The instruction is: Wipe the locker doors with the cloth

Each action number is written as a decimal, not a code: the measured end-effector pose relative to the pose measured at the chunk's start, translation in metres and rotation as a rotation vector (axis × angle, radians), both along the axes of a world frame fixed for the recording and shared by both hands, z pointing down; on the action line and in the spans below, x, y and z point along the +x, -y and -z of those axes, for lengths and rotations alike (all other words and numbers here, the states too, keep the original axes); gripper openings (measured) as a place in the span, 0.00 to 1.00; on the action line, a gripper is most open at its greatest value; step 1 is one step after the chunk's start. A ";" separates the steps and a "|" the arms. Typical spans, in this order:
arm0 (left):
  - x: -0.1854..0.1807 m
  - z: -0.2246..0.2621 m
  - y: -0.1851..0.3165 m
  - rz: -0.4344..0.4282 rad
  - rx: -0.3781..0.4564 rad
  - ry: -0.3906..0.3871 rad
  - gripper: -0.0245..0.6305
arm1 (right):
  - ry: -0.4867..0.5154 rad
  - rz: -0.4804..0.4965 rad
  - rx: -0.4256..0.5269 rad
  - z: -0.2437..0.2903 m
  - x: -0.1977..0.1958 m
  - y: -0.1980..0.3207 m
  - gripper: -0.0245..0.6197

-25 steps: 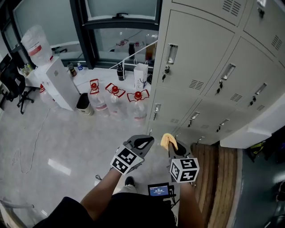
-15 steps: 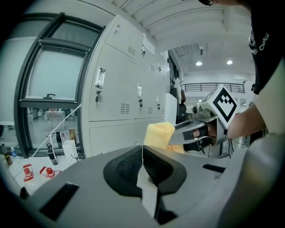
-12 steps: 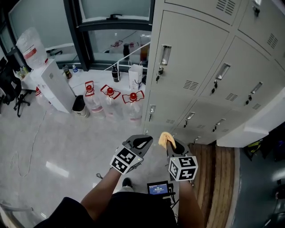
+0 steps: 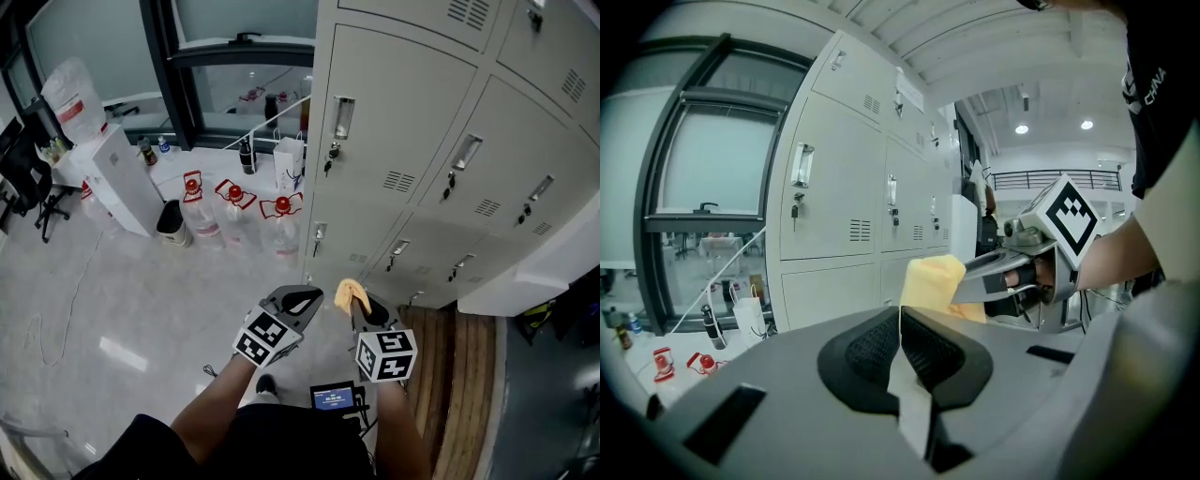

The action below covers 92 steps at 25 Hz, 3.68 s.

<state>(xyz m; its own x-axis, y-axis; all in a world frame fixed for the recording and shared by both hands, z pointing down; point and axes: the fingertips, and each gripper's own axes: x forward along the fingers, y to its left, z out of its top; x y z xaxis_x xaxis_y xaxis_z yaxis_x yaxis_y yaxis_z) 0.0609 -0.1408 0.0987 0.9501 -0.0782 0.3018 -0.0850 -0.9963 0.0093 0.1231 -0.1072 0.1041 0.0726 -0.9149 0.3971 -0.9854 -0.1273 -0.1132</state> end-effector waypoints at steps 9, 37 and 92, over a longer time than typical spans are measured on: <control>0.020 -0.003 -0.010 0.000 0.009 0.016 0.07 | -0.009 0.046 -0.008 -0.005 0.015 -0.007 0.14; 0.098 -0.161 0.128 0.077 0.042 -0.044 0.07 | -0.061 0.257 0.055 -0.177 0.073 0.129 0.14; 0.113 -0.112 0.267 0.171 0.553 -0.347 0.07 | -0.718 0.165 0.580 -0.094 0.070 0.291 0.14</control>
